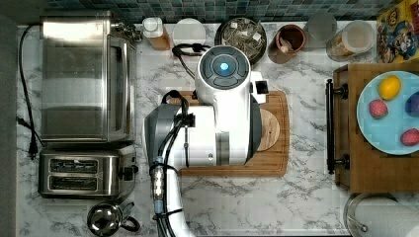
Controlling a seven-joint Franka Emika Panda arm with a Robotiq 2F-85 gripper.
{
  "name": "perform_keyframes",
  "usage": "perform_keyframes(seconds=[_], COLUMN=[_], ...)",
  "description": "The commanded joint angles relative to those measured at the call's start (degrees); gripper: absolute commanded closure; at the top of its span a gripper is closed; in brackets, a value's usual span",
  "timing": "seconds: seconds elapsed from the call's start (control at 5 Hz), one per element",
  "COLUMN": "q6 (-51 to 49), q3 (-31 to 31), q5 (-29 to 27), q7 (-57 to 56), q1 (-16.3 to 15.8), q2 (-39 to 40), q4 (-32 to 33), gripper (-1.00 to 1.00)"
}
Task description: Get a tea bag.
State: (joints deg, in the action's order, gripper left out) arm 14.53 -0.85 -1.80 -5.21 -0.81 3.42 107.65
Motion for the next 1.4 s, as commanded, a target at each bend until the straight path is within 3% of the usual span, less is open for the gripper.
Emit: perform_keyframes(seconds=[0.2, 1.2, 1.4], q6=[0.21, 17.13, 21.67], q3=[-0.17, 2.51, 3.15], q5=[-0.56, 2.74, 5.70], q7=[-0.07, 6.49, 10.19], q1=[0.09, 0.86, 0.10], q2=[0.00, 4.86, 5.43], q4=[0.01, -8.72, -9.06], gripper=[1.00, 1.00, 0.82])
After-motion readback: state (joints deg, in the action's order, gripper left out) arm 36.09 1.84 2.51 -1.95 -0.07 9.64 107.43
